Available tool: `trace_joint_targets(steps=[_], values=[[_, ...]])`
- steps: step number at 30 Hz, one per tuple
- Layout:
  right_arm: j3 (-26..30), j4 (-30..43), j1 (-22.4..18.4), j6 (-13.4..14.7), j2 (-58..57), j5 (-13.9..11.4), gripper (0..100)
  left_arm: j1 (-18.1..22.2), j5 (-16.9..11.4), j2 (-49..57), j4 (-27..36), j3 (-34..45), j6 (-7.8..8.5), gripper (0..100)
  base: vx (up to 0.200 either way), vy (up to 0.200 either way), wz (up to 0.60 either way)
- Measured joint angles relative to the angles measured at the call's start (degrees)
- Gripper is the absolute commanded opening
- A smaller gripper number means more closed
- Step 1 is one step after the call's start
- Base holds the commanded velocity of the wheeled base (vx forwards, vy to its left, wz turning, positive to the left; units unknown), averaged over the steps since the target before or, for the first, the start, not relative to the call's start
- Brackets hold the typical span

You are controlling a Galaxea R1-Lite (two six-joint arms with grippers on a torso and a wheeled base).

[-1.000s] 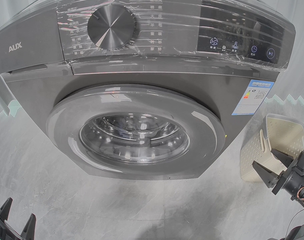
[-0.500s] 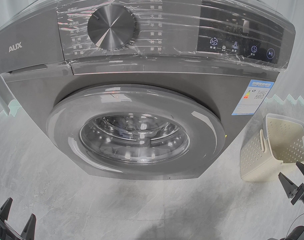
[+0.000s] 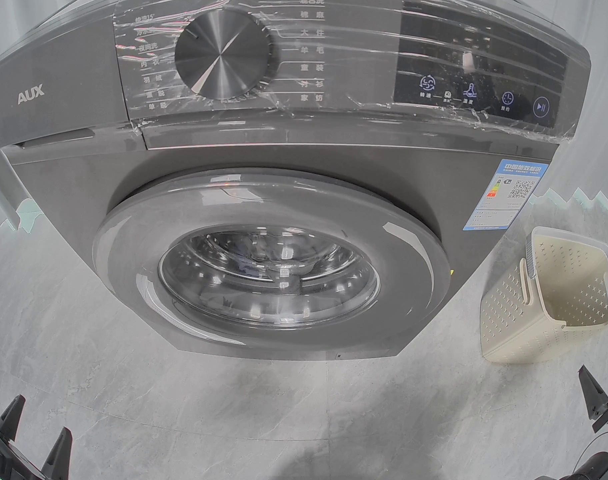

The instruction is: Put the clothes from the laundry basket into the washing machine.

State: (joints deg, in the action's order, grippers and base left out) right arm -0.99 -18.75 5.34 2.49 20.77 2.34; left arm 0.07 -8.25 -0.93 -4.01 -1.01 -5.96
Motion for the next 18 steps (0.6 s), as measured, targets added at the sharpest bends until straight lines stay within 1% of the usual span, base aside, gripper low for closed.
trace_joint_targets(steps=[6, 9, 13, 18], values=[[0.0, 4.9, -2.8, -0.9, -6.1, -0.8, 100, 0.0, -0.1, 0.0, 0.0, 0.0, 0.06, 100, 0.000, 0.000, 0.00], [0.0, 8.4, -4.8, -1.6, -9.5, -2.3, 100, 0.0, -0.3, 0.0, 0.0, 0.0, 0.06, 100, 0.000, 0.000, 0.00], [0.0, 12.7, -6.8, -1.4, -13.0, -3.9, 100, 0.0, -0.5, 0.0, 0.0, 0.0, 0.09, 100, 0.000, 0.000, 0.00], [0.0, 13.9, -7.8, -1.1, -15.3, -4.1, 100, 0.0, -0.5, 0.0, 0.0, 0.0, 0.02, 100, 0.000, 0.000, 0.00]])
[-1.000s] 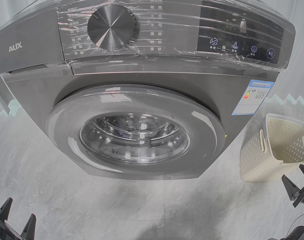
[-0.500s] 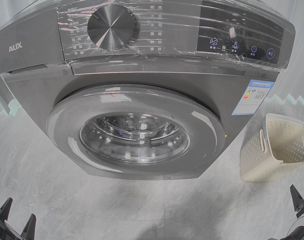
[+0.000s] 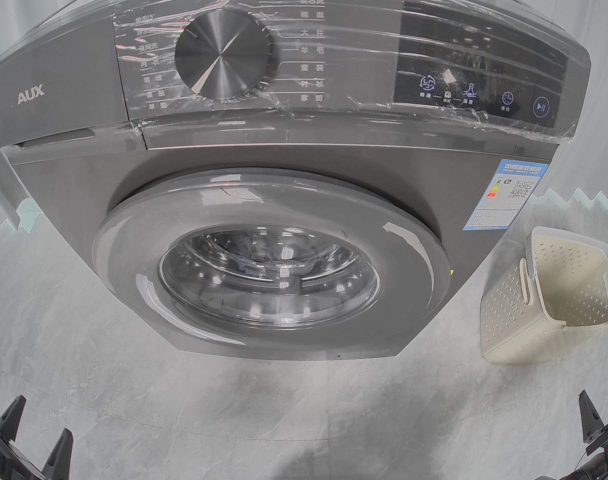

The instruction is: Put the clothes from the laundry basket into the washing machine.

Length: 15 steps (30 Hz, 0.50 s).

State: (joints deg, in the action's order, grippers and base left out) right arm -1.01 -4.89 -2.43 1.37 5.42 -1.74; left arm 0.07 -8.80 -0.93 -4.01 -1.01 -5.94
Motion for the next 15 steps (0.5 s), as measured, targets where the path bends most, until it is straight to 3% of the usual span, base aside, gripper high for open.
trace_joint_targets(steps=[4, 11, 15], values=[[0.0, 0.6, -0.2, -0.1, -0.8, 0.5, 100, 0.0, 0.0, 0.0, -0.1, 0.0, -0.16, 100, 0.000, 0.000, 0.00], [0.0, 0.7, -0.3, -0.4, -1.3, 7.1, 100, 0.0, 0.0, 0.0, 0.0, 0.0, -0.13, 100, 0.000, 0.000, 0.00], [0.0, 0.9, -0.3, 0.2, -1.4, 8.0, 100, 0.0, 0.0, 0.0, 0.0, 0.0, -0.07, 100, 0.000, 0.000, 0.00]])
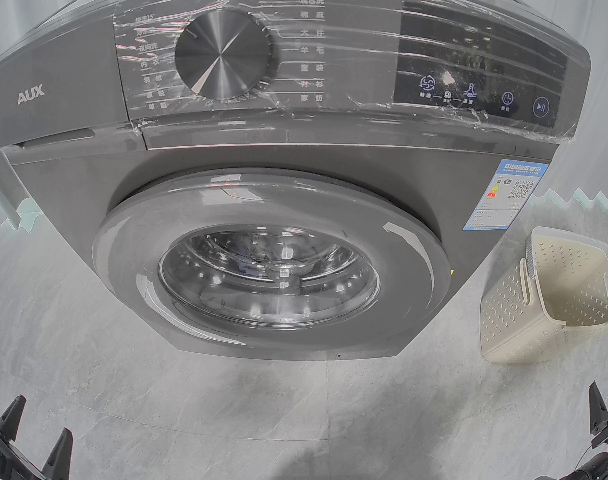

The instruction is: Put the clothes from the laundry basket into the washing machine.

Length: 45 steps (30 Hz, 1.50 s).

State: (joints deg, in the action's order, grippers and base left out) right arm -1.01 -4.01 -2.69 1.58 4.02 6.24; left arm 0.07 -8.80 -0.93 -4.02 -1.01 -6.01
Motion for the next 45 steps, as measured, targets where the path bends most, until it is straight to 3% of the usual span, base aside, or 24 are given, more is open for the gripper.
trace_joint_targets(steps=[5, 9, 11, 13, 17, 19, 23, 28, 32, 36, 39, 42, 45], values=[[0.0, 0.0, 0.0, 1.3, 0.0, 1.7, 100, 0.0, 0.0, 0.0, 0.0, 0.0, 0.07, 100, 0.000, 0.000, 0.00], [0.0, 0.0, 0.0, 1.6, 0.0, 5.2, 100, 0.0, 0.0, 0.0, 0.0, 0.0, 0.11, 100, 0.000, 0.000, 0.00], [0.0, 0.0, 0.0, 1.5, 0.0, 5.3, 100, 0.0, 0.0, 0.0, 0.0, 0.0, 0.11, 100, 0.000, 0.000, 0.00], [0.0, 0.1, 0.0, 1.2, 0.0, 3.5, 100, 0.0, 0.0, 0.0, 0.0, 0.0, 0.11, 100, 0.000, 0.000, 0.00], [0.0, 0.2, 0.0, -0.4, 0.0, -3.3, 100, 0.0, 0.1, 0.0, 0.0, 0.0, 0.05, 100, 0.000, 0.000, 0.00], [0.0, 0.2, 0.0, -0.8, 0.0, -4.4, 100, 0.0, 0.2, 0.0, 0.0, 0.0, 0.02, 100, 0.000, 0.000, 0.00], [0.0, 0.3, 0.0, -1.9, 0.0, -1.3, 100, 0.1, 0.3, 0.0, 0.0, 0.0, 0.35, 100, 0.000, 0.000, 0.00], [0.0, -0.1, 0.0, -6.1, 0.0, 1.9, 100, 0.1, 0.3, 0.0, 0.0, 0.0, 1.11, 100, 0.000, 0.000, 0.00], [0.0, -1.0, 0.0, -5.3, 0.0, 4.2, 100, 0.1, 0.6, 0.0, 0.0, 0.0, 1.52, 100, 0.000, 0.000, 0.00], [0.0, -1.0, -0.1, -2.4, 0.1, 7.8, 100, 0.1, 0.7, 0.0, 0.0, 0.0, 3.72, 100, 0.000, 0.000, 0.00], [0.0, -1.0, -0.3, -0.5, 0.1, 8.3, 100, 0.1, 1.3, 0.0, 0.0, 0.0, 4.16, 100, 0.000, 0.000, 0.00], [0.0, -0.9, -0.4, -0.7, 0.1, 8.3, 100, 0.1, 2.3, 0.0, 0.0, 0.0, 4.10, 100, 0.000, 0.000, 0.00], [0.0, -0.4, -0.4, -1.5, 0.1, 6.8, 100, 0.2, 2.7, 0.0, 0.0, 0.0, 3.80, 100, 0.000, 0.000, 0.00]])
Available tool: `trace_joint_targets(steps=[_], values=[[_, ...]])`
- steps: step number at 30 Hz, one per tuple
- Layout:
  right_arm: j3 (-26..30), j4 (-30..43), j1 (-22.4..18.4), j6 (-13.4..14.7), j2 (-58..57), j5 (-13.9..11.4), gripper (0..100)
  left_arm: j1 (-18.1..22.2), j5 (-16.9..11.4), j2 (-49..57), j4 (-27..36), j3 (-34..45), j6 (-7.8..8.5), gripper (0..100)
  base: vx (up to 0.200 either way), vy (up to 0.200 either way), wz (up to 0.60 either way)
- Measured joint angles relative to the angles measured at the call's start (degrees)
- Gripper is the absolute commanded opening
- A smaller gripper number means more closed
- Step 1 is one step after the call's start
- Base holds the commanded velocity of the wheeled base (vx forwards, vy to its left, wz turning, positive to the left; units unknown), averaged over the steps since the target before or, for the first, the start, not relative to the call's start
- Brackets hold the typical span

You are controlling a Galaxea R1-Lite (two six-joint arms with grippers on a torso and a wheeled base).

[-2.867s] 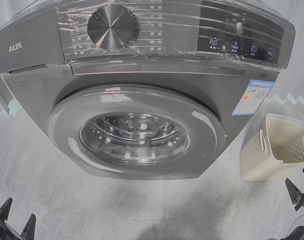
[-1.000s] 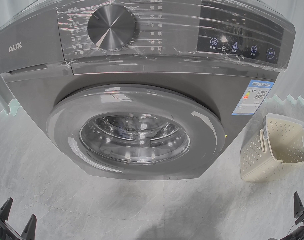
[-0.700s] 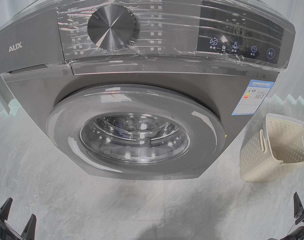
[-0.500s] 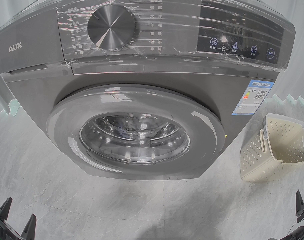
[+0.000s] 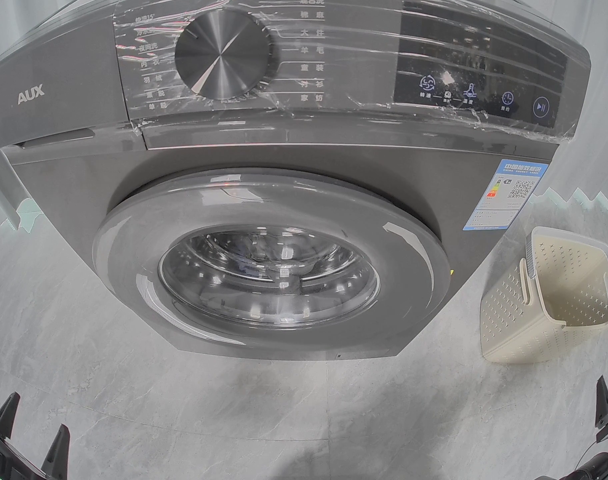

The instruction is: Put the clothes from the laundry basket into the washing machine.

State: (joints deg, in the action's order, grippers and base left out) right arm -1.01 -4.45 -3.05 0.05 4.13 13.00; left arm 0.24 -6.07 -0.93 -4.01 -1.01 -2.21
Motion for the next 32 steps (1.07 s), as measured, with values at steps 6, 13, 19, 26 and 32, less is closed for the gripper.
trace_joint_targets(steps=[6, 13, 19, 26, 32], values=[[0.0, 1.2, 1.3, -2.8, -1.1, -11.9, 100, 0.0, 1.2, 0.0, 0.0, 0.0, -0.94, 100, 0.000, 0.000, 0.00], [0.0, 3.8, 2.5, 0.0, -2.5, -12.0, 100, 0.0, 2.8, 0.0, 0.0, 0.0, -2.17, 100, 0.000, 0.000, 0.00], [0.0, 4.4, 3.0, 0.8, -3.0, -11.2, 100, 0.2, 7.8, 0.0, 0.3, 0.0, -4.19, 100, 0.000, 0.000, 0.00], [0.0, 4.4, 3.0, 0.9, -3.2, -11.2, 100, 0.3, 11.7, -0.3, 2.3, 0.0, -0.11, 100, 0.000, 0.000, 0.00], [0.0, 4.5, 3.0, 0.8, -3.3, -11.2, 100, 0.0, 5.9, -0.2, 4.0, 0.0, 2.85, 100, 0.000, 0.000, 0.00]])
